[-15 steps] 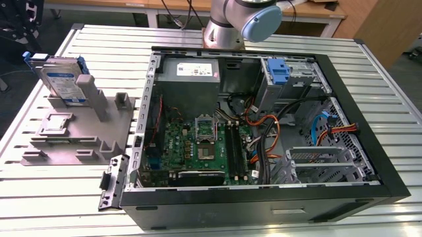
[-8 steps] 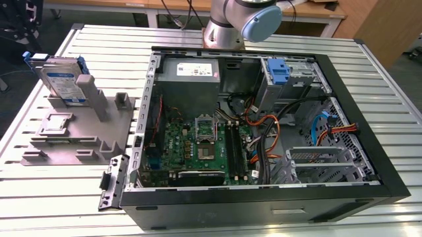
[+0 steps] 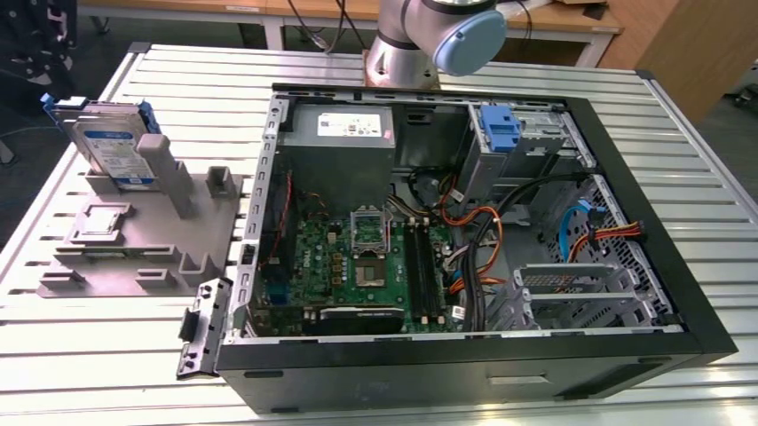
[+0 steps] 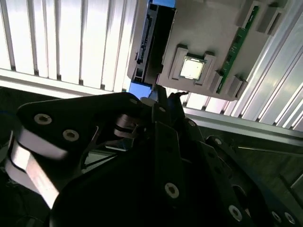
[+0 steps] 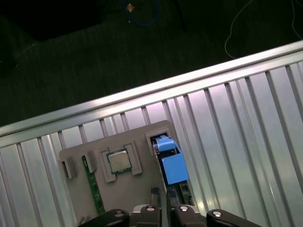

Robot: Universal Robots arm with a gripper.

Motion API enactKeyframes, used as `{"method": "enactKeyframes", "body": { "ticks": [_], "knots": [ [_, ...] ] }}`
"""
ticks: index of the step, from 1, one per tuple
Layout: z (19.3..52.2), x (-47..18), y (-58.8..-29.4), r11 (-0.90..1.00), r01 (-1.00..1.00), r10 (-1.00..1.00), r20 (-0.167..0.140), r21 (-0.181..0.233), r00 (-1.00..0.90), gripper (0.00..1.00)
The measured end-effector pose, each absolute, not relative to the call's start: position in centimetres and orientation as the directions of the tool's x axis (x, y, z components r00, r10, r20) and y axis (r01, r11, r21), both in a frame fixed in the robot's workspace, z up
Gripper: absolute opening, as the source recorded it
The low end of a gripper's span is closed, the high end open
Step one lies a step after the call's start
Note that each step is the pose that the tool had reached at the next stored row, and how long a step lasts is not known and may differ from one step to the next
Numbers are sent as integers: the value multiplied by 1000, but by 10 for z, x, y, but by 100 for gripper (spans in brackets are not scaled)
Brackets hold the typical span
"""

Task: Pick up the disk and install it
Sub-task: 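Pick up the disk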

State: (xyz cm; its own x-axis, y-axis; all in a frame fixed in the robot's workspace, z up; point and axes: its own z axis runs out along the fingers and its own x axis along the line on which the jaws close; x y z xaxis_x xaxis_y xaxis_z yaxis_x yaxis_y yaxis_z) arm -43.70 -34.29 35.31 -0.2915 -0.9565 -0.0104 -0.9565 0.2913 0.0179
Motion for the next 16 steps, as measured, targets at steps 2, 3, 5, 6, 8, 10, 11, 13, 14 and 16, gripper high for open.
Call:
{"method": "enactKeyframes", "body": {
  "ticks": [2,3,5,6,8,10,11,13,14,16],
  "knots": [
    [352,-439,-342,291,-957,-957,-12,18,-291,29],
    [351,-440,-342,290,-957,-957,-12,18,-291,29],
    [349,-443,-341,289,-957,-957,-14,18,-290,41],
    [348,-444,-341,287,-958,-958,-15,18,-287,41],
    [345,-445,-341,275,-961,-961,-20,20,-275,47],
    [343,-445,-341,250,-968,-968,-24,21,-251,53],
    [342,-445,-341,239,-971,-971,-26,22,-239,53],
    [341,-445,-341,223,-975,-974,-31,23,-224,53],
    [341,-445,-341,222,-975,-974,-31,23,-223,53],
    [341,-445,-341,222,-975,-974,-31,23,-223,53]
  ]
}}
